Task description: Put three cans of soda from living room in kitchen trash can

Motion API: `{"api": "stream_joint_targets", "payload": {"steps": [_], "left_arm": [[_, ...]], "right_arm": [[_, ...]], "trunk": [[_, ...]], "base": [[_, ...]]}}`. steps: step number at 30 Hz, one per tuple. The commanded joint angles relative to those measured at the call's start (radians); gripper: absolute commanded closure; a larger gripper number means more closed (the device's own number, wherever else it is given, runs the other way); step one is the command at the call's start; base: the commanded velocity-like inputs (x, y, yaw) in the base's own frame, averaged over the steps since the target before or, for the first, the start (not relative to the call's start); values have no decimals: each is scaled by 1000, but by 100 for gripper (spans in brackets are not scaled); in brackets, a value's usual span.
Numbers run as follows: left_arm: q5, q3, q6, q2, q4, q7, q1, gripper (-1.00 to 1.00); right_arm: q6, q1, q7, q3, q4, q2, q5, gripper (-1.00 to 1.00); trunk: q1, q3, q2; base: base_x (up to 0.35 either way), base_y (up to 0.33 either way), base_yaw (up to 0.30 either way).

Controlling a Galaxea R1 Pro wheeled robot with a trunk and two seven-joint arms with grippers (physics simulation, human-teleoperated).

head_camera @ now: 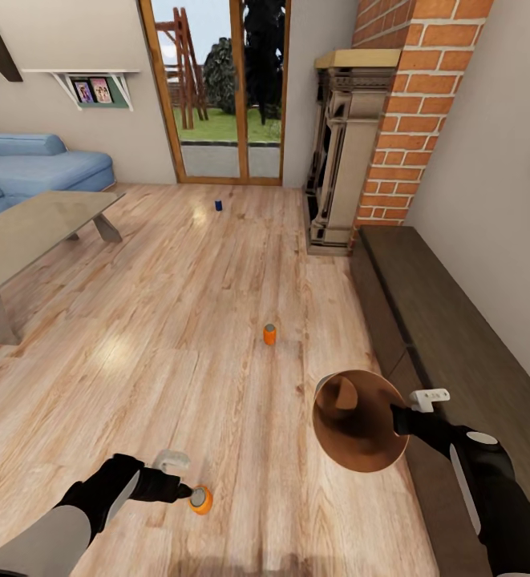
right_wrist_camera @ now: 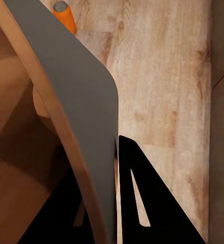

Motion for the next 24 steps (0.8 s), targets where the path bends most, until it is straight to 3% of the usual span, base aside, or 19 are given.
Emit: {"api": "stream_joint_targets", "payload": {"steps": [1, 16, 24], "left_arm": [[0, 1, 2, 2, 0, 0, 0, -100], [5, 11, -13, 6, -4, 8, 5, -100], [11, 14, -62, 14, -9, 8, 4, -100]], "right_arm": [[3, 0, 8, 0, -1, 0, -15, 100], [3, 0, 9, 2, 0, 1, -15, 100], [3, 0, 9, 2, 0, 2, -15, 100]], "trunk": [[0, 0, 0], [0, 0, 0], [0, 0, 0]], "base": [[0, 0, 0], [0, 0, 0], [0, 0, 0]]}}
